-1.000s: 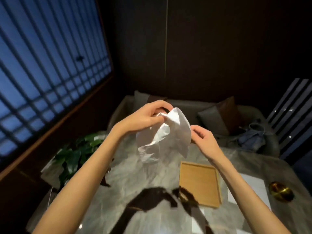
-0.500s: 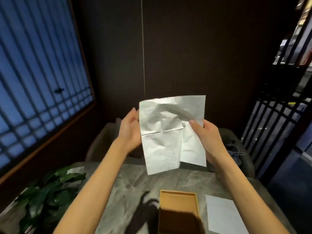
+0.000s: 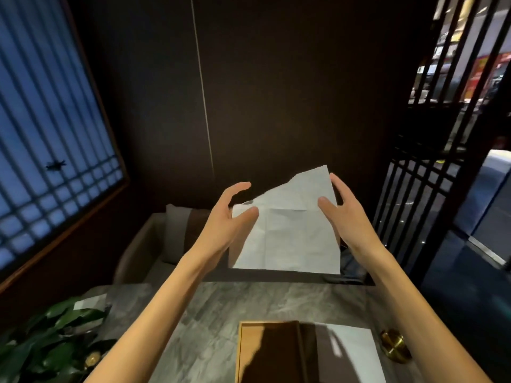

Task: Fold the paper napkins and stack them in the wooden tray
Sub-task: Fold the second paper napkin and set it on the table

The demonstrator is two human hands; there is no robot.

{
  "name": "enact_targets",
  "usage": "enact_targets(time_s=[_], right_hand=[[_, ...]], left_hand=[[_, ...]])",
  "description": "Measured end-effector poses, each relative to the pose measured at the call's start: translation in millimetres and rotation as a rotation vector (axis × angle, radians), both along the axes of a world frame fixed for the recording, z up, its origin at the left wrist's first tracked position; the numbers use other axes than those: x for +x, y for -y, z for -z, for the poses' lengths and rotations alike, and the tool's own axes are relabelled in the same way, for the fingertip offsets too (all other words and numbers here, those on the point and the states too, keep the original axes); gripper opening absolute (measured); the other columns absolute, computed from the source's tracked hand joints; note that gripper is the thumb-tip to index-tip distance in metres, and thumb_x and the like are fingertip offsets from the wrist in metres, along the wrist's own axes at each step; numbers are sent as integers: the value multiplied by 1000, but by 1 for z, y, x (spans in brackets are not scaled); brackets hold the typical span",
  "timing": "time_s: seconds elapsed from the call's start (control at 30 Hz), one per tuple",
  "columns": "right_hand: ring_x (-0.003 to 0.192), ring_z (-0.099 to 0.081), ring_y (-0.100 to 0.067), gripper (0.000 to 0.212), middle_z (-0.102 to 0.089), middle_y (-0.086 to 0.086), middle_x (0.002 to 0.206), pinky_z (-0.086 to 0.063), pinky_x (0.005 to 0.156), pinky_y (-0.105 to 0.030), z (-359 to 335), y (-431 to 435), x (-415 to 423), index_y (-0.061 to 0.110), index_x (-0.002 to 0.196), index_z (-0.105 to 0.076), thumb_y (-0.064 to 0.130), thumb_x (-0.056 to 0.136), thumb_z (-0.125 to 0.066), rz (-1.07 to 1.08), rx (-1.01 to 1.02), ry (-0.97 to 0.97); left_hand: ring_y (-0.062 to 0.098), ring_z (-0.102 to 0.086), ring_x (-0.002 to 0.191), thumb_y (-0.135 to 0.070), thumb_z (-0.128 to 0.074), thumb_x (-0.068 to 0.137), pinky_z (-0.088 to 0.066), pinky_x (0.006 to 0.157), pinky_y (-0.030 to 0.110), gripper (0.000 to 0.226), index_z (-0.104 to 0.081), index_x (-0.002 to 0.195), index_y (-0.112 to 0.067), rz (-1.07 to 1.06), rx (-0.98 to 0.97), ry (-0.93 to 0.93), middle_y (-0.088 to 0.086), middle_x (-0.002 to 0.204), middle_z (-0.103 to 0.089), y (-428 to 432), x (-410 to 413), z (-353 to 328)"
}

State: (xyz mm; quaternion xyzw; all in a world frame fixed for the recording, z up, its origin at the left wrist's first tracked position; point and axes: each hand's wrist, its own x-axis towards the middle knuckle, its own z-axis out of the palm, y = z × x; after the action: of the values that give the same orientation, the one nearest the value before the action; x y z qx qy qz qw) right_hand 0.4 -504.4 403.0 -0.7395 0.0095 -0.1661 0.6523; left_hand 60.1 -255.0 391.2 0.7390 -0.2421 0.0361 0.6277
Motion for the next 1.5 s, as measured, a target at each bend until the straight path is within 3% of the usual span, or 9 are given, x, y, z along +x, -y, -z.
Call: enact_targets(time_s=[0.17,0.4,0.7,1.0,1.2,1.27,1.37,1.43,1.5], right_hand=[[97,-73,-13,65,-76,4,97,-58,89,-34,-11,23,-2,41,146,-40,24,91,-71,-118,-44,85],[106,-68,-17,26,-73,7,110,-59,91,-41,-20,31,0,36,105,-72,20,86,-76,58,-206,204],[101,-68,-12,17,-73,9,104,-61,87,-44,-25,39,11,29,102,-74,22,87,-75,115,-316,209],[91,-65,-6,16,-69,16,91,-58,74,-27,-28,35,16,41,84,-70,26,89,-73,138,-371,222],[95,-64,-5,5,-70,13,95,-51,79,-23,-54,17,18,28,93,-74,29,88,-72,21,-647,290],[94,-59,0,4,-67,18,95,-46,78,-20,-70,1,22,32,92,-70,33,88,-72,-134,-889,235],[95,-57,-3,10,-66,12,101,-51,82,-25,-88,-21,29,35,97,-66,30,90,-71,-221,-1104,244],[109,-60,-9,32,-67,5,118,-51,94,-30,-88,-25,32,34,122,-61,40,92,-67,-67,-1013,281],[123,-56,-14,70,-59,1,140,-43,98,-33,-77,-19,29,40,149,-31,60,89,-60,48,-779,148]], left_hand=[[-11,-62,99,-33,-68,92,-50,66,3,18,-68,108,-42,-124,19,170,-31,106,-66,11,5,-14],[-9,-66,93,-23,-75,88,-53,66,7,17,-71,93,-38,-158,59,211,-26,93,-71,12,14,-29],[5,-68,89,-20,-74,90,-57,68,16,7,-76,97,-20,-283,178,299,-14,91,-71,3,23,-42],[6,-63,87,-24,-70,92,-52,59,8,2,-69,92,-25,-263,320,344,-20,90,-60,-7,23,-48],[19,-43,132,-51,-66,90,-42,107,43,47,-58,130,-28,-235,701,455,0,140,-51,-4,20,-47],[12,-49,131,-54,-67,88,-45,106,39,54,-55,135,-30,33,666,353,-5,141,-55,13,10,-47],[24,-70,97,-37,-63,97,-55,81,32,31,-69,114,-12,234,477,123,11,108,-72,33,1,-43],[24,-73,91,-34,-60,100,-57,79,31,30,-70,107,-7,213,287,-4,14,101,-73,33,1,-39],[20,-76,95,-37,-60,98,-61,82,31,28,-71,108,-13,167,119,-98,6,103,-76,30,2,-33]])
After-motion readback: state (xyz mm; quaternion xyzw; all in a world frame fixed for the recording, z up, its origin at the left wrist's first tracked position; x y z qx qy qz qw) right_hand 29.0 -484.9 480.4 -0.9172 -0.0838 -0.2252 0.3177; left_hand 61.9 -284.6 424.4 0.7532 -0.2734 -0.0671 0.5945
